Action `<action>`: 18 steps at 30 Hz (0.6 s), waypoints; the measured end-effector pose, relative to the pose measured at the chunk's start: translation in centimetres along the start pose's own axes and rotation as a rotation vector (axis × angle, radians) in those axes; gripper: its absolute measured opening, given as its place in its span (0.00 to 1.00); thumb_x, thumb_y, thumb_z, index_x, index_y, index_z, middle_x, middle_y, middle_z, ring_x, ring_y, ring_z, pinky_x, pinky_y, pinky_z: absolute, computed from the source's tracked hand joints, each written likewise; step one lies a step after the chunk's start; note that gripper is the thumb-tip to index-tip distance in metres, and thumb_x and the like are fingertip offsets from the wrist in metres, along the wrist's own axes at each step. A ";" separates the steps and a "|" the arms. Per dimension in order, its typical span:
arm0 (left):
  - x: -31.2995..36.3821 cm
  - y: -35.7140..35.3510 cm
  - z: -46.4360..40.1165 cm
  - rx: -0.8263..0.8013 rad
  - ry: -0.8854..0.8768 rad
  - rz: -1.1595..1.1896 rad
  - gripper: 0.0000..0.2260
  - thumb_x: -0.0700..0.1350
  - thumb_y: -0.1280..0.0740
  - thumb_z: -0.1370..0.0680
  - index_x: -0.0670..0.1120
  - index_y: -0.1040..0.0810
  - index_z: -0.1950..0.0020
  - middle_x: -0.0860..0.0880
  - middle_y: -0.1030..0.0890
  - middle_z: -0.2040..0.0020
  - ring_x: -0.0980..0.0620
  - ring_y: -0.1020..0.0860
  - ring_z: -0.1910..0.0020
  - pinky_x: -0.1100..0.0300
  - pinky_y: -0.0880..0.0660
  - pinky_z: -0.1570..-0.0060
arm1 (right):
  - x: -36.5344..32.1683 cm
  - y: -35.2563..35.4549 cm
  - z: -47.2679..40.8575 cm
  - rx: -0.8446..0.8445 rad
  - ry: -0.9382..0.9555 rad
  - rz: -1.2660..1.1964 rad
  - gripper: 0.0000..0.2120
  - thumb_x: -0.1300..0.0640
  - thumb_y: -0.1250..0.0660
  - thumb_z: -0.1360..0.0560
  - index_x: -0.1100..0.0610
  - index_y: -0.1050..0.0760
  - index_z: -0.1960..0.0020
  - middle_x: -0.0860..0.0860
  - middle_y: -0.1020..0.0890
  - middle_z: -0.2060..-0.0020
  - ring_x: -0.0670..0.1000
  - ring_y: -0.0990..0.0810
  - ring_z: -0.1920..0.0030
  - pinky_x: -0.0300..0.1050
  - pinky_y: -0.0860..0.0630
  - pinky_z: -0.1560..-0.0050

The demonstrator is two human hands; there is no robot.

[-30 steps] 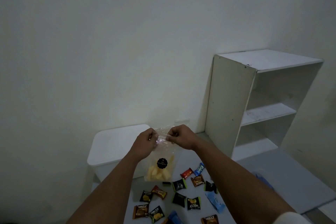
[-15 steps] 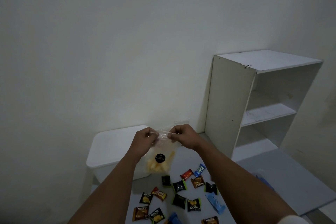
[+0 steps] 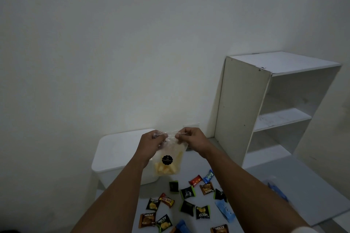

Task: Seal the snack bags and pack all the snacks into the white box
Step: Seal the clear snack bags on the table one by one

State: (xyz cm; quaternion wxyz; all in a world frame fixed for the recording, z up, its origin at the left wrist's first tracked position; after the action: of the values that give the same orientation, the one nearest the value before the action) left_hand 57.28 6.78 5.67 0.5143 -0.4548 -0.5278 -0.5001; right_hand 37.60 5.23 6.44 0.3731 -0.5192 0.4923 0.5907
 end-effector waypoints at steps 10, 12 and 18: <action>0.1 0.6 -0.3 0.021 0.018 0.069 0.04 0.41 0.27 0.23 0.41 0.16 0.54 0.46 0.18 0.61 0.51 0.21 0.61 0.52 0.19 0.48 | 0.4 0.3 0.2 0.052 -0.042 -0.117 0.11 0.55 0.28 0.24 0.64 0.18 0.50 0.57 0.15 0.58 0.48 0.17 0.59 0.44 0.24 0.57; -0.1 0.7 -0.2 0.020 0.027 0.070 0.05 0.41 0.27 0.23 0.39 0.16 0.51 0.45 0.17 0.60 0.51 0.20 0.59 0.53 0.20 0.49 | 0.3 0.2 0.3 0.038 -0.045 -0.092 0.12 0.56 0.28 0.24 0.65 0.18 0.49 0.58 0.15 0.58 0.47 0.18 0.61 0.45 0.25 0.56; 0.0 0.9 -0.3 0.046 0.037 0.104 0.05 0.42 0.26 0.24 0.41 0.16 0.53 0.46 0.17 0.61 0.50 0.21 0.60 0.49 0.19 0.47 | 0.1 0.4 0.6 0.076 -0.050 -0.196 0.09 0.56 0.28 0.24 0.62 0.17 0.51 0.56 0.15 0.58 0.51 0.16 0.58 0.41 0.24 0.61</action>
State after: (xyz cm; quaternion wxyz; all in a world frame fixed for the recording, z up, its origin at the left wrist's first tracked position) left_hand 58.18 6.57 5.69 0.5598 -0.4604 -0.5049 -0.4688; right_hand 37.08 5.67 6.41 0.4605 -0.5356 0.4518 0.5450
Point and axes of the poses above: each hand's wrist, its own z-axis away from the middle knuckle, its own y-axis out of the back of the hand, x = y × z, the point moved 1 cm from there along -z, towards the middle knuckle
